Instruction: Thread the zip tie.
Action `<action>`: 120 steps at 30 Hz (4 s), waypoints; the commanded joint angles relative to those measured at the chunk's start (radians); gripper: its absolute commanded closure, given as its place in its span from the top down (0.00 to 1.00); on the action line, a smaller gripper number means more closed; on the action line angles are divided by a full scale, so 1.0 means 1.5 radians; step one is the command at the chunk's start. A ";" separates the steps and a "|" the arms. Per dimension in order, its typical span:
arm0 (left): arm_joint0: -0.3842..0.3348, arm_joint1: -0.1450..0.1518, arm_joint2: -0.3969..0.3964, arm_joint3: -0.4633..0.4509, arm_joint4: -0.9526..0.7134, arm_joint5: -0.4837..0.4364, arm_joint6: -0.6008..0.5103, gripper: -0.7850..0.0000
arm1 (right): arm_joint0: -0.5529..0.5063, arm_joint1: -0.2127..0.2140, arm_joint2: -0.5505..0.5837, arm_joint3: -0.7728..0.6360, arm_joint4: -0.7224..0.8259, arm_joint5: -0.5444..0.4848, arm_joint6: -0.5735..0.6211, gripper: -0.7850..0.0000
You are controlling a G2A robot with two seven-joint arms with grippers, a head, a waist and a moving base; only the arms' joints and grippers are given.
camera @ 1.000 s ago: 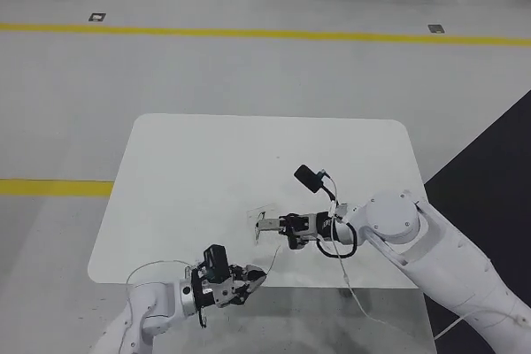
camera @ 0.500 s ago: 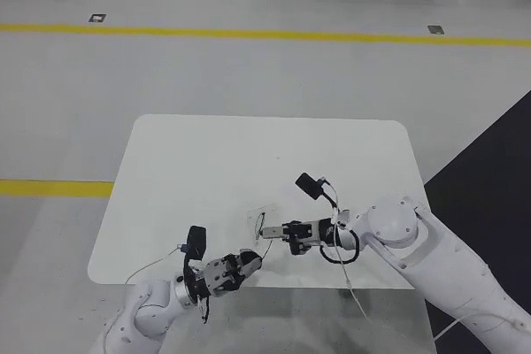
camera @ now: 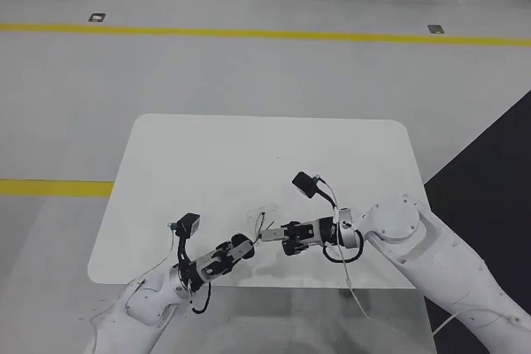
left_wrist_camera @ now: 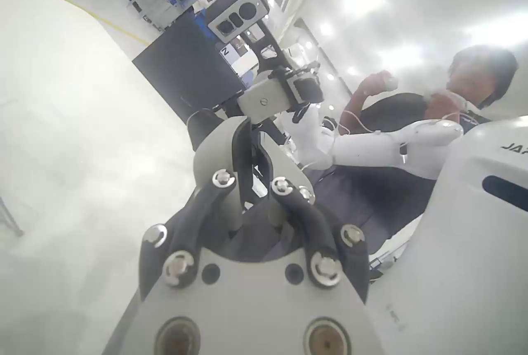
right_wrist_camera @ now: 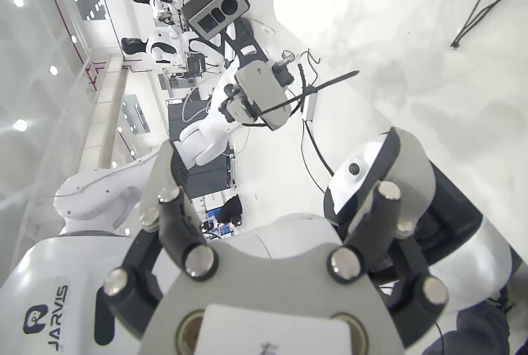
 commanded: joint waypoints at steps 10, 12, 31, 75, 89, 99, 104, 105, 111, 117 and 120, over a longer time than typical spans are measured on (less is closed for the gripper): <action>0.004 0.001 0.010 -0.013 -0.188 0.023 -0.044 0.00 | -0.037 -0.017 0.035 0.053 0.201 -0.153 -0.008 0.57; 0.004 0.001 0.010 -0.015 -0.202 0.020 -0.056 0.00 | -0.035 -0.023 0.032 0.064 0.234 -0.164 -0.019 0.48; 0.009 -0.006 0.012 -0.020 -0.215 -0.009 -0.066 0.00 | 0.028 -0.077 -0.048 0.172 0.298 -0.143 0.007 0.44; 0.019 -0.017 -0.005 -0.025 -0.171 0.014 -0.042 0.00 | 0.024 -0.114 -0.026 0.192 0.231 -0.110 0.028 0.00; 0.024 -0.015 -0.024 -0.021 -0.204 0.007 -0.059 1.00 | 0.013 -0.117 0.002 0.199 0.224 -0.107 0.039 0.00; 0.027 -0.014 -0.047 -0.011 -0.215 0.007 -0.053 1.00 | -0.010 -0.105 0.073 0.189 0.240 -0.115 0.058 0.00; 0.030 -0.015 -0.048 -0.008 -0.197 0.006 -0.052 1.00 | -0.032 -0.096 0.119 0.181 0.257 -0.113 0.071 0.00; 0.030 -0.015 -0.048 -0.008 -0.197 0.006 -0.052 1.00 | -0.036 -0.095 0.122 0.178 0.256 -0.108 0.074 0.00; 0.030 -0.015 -0.048 -0.008 -0.197 0.006 -0.052 1.00 | -0.041 -0.094 0.129 0.174 0.259 -0.103 0.074 0.00; 0.030 -0.015 -0.048 -0.008 -0.197 0.006 -0.052 1.00 | -0.050 -0.096 0.131 0.175 0.265 -0.108 0.055 0.00; 0.037 -0.016 -0.051 -0.009 -0.184 0.022 -0.032 1.00 | -0.059 -0.092 0.170 0.204 0.279 -0.140 0.031 0.00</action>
